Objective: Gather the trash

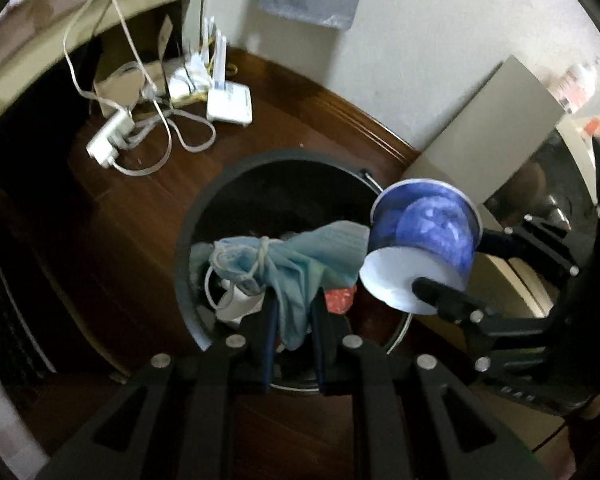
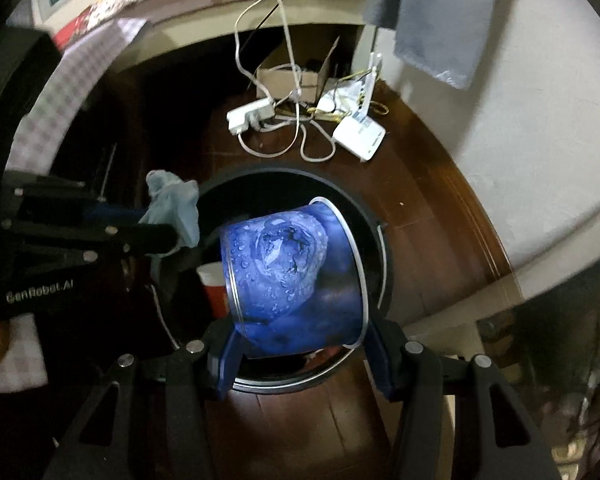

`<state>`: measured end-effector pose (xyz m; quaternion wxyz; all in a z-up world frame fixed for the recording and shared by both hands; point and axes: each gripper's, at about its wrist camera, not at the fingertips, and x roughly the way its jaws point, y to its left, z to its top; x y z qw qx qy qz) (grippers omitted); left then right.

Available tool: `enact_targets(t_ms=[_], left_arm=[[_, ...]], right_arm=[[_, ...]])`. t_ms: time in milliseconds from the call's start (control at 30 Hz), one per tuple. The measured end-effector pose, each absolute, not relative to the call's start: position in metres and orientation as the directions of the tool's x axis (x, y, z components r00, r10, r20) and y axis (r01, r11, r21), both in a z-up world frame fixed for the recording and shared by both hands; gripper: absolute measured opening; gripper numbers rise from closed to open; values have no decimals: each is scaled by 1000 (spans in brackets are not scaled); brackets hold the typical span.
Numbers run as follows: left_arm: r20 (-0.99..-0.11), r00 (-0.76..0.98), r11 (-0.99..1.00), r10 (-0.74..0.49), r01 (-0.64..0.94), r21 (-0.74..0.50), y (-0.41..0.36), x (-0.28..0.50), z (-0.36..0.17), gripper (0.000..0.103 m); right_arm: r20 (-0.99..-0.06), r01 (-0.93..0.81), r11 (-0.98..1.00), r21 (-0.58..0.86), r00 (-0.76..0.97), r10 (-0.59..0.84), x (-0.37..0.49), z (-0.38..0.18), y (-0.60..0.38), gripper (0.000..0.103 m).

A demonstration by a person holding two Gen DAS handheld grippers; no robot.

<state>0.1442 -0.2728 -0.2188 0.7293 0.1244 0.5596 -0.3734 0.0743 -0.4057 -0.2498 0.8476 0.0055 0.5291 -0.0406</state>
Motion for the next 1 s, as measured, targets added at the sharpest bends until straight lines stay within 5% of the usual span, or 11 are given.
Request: enact_targets(t_ms=[67, 100, 133, 200, 433, 567, 1000], left_arm=[[-908, 42, 681, -417, 677, -281, -274, 146, -229, 20], [-911, 16, 681, -412, 670, -296, -276, 148, -236, 30], [-924, 17, 696, -381, 664, -275, -278, 150, -243, 59], [-934, 82, 732, -349, 645, -217, -273, 150, -244, 101], [-902, 214, 794, -374, 576, -192, -234, 139, -206, 103], [-866, 325, 804, -379, 580, -134, -213, 115, -165, 103], [-741, 561, 865, -368, 499, -51, -122, 69, -66, 103]], right_arm=[[-902, 27, 999, -44, 428, -51, 80, -258, -402, 56], [-910, 1, 998, -59, 411, -54, 84, -265, -399, 56], [-917, -20, 997, -79, 393, -65, 87, -275, -396, 60], [-924, -32, 991, -129, 367, -108, 87, -288, -394, 85], [-933, 126, 987, -101, 333, -138, 59, -268, -420, 90], [-923, 236, 972, 3, 374, -88, 40, -231, -421, 103], [-817, 309, 948, 72, 564, -121, 7, -92, -340, 103]])
